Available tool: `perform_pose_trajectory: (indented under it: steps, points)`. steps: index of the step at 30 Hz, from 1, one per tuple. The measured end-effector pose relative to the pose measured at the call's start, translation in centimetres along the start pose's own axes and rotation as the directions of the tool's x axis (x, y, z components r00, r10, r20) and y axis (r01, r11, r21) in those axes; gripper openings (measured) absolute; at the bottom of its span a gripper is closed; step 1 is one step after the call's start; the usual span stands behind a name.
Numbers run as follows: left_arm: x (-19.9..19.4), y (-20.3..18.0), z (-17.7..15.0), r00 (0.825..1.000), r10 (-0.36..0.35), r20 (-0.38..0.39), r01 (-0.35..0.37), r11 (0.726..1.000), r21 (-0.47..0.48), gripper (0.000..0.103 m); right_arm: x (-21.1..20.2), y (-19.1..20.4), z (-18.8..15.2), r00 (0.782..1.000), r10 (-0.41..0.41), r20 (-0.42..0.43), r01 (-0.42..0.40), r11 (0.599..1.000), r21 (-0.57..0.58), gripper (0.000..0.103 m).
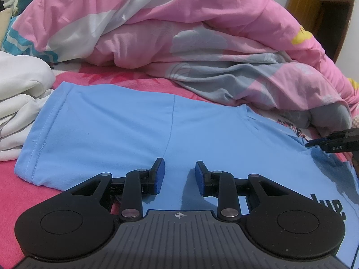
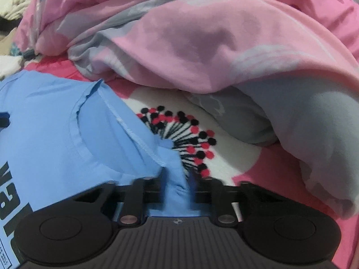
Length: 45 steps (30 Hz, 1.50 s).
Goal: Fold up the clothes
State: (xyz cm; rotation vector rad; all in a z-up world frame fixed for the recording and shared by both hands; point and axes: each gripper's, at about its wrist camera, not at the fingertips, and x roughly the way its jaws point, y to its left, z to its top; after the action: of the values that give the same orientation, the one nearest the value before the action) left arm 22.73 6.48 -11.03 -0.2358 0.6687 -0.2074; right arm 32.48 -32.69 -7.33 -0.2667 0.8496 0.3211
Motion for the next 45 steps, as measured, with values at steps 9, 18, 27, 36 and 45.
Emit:
perform_pose_trajectory:
  steps: [9, 18, 27, 36, 45]
  points:
    - [0.0, 0.0, -0.1, 1.0, 0.001, 0.002, -0.001, 1.0, 0.002, 0.029, 0.4, -0.3, 1.1, 0.964, -0.245, 0.098, 0.244, 0.969, 0.028, 0.005]
    - [0.0, 0.0, -0.1, 1.0, 0.001, 0.003, -0.001, 1.0, 0.003, 0.029, 2.4, -1.2, 1.0, 0.943, -0.321, 0.091, 0.31, 0.943, 0.119, 0.02]
    - [0.0, -0.1, -0.1, 1.0, 0.002, 0.003, -0.002, 1.0, 0.002, 0.03, -2.3, -1.7, 1.1, 0.982, -0.105, 0.158, 0.055, 0.954, 0.295, 0.023]
    - [0.0, 0.0, -0.1, 1.0, 0.001, 0.004, -0.001, 1.0, 0.001, 0.03, 0.0, -1.9, 1.7, 0.995, -0.087, 0.053, 0.059, 0.914, 0.401, 0.024]
    - [0.0, -0.2, -0.2, 1.0, 0.007, 0.006, -0.007, 1.0, 0.007, 0.03, -11.7, -8.9, -5.5, 0.966, -0.222, 0.132, 0.073, 0.726, 0.684, 0.045]
